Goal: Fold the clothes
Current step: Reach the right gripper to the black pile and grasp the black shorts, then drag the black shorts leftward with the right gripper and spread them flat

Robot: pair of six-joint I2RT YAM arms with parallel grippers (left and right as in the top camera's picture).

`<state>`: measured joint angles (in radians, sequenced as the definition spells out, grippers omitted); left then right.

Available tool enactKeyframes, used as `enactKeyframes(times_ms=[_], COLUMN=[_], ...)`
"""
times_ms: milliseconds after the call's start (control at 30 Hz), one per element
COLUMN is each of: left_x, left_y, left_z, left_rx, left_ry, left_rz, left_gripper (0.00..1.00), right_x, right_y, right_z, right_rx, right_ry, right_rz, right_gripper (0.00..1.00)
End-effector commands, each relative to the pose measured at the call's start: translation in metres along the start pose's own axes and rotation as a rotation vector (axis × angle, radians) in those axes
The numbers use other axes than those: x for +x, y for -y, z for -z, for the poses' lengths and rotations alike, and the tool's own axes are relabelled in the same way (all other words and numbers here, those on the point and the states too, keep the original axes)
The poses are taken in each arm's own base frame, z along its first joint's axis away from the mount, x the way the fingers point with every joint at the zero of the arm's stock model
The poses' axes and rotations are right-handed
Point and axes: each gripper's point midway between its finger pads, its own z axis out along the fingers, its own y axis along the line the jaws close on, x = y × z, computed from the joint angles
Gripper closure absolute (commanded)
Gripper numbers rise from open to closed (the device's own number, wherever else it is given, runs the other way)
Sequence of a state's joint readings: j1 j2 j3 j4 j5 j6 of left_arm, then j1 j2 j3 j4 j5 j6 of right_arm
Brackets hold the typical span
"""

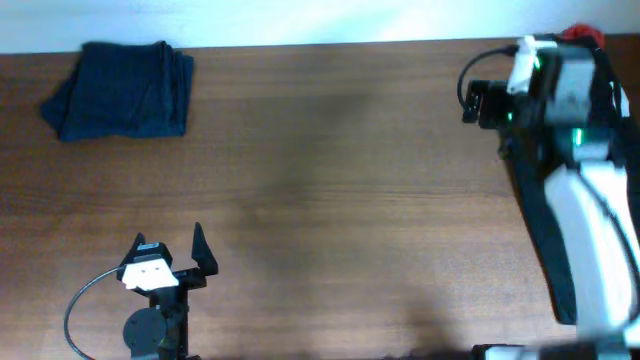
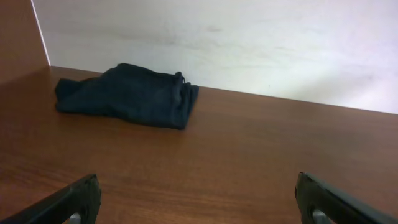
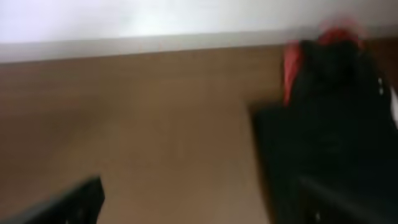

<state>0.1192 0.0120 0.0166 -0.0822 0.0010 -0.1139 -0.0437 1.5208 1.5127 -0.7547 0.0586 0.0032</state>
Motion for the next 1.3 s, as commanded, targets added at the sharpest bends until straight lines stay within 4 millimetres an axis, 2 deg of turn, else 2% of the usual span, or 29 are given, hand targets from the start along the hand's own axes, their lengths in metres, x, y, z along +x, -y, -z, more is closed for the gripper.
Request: enactKeyframes(times_ms=[0,33,100,200,267,367,400,567,700,833,900,933,1000,1033,1067,1200,1267], left_x=[0.002,0.002,0.002,0.002,0.002,0.002,0.002,0.002,0.002,0.002,0.002,0.002,0.002,0.002,0.002,0.002,0.002], left_y=[-0.001,-0.001,-0.001,-0.001,-0.001,-0.001,-0.001,-0.001,-0.001,-0.001,-0.001,-0.001,-0.001,-0.001,-0.001,-0.001,-0.001], left_z=[0.000,0.000,0.000,0.000,0.000,0.000,0.000,0.000,0.000,0.000,0.000,0.000,0.000,0.000,0.000,0.000,0.000], left_rx=[-0.002,-0.002,-0.002,-0.002,-0.002,-0.002,-0.002,-0.002,-0.002,-0.002,-0.002,-0.002,-0.002,-0.002,-0.002,-0.002,-0.002], left_ry=[0.000,0.000,0.000,0.000,0.000,0.000,0.000,0.000,0.000,0.000,0.000,0.000,0.000,0.000,0.000,0.000,-0.001], left_rz=[0.006,0.006,0.006,0.006,0.006,0.006,0.006,0.006,0.006,0.006,0.006,0.006,0.006,0.006,0.006,0.006,0.006], left_gripper=[0.01,0.01,0.01,0.01,0.01,0.01,0.01,0.01,0.01,0.01,0.01,0.01,0.01,0.01,0.01,0.01,0.01], right_x=[-0.020,-0.012,0.021,0.069,0.089,0.092,0.094,0.109,0.134,0.131,0.134,0.139,0.151,0.149,0.143,0.116,0.088], right_y=[0.040,0.064,0.088,0.099,0.099,0.093,0.091,0.129,0.128,0.113,0.113,0.112,0.112,0.113,0.114,0.116,0.118], right_z=[-0.035,-0.054,-0.097,-0.156,-0.187,-0.209,-0.216,-0.220,-0.240,-0.247,-0.248,-0.252,-0.258,-0.258,-0.257,-0.243,-0.223], right_rx=[0.234,0.383,0.524,0.534,0.517,0.464,0.392,0.336,0.315,0.253,0.249,0.246,0.248,0.263,0.276,0.304,0.320], right_ry=[-0.091,-0.154,-0.324,-0.471,-0.499,-0.466,-0.446,-0.464,-0.520,-0.493,-0.499,-0.511,-0.537,-0.528,-0.512,-0.450,-0.384], right_rz=[0.207,0.239,0.387,0.432,0.431,0.415,0.379,0.272,0.311,0.327,0.326,0.324,0.320,0.292,0.267,0.184,0.161], right_gripper=[0.01,0.01,0.01,0.01,0.01,0.01,0.02,0.09,0.08,0.10,0.31,0.46,0.67,0.85,0.96,0.96,0.96])
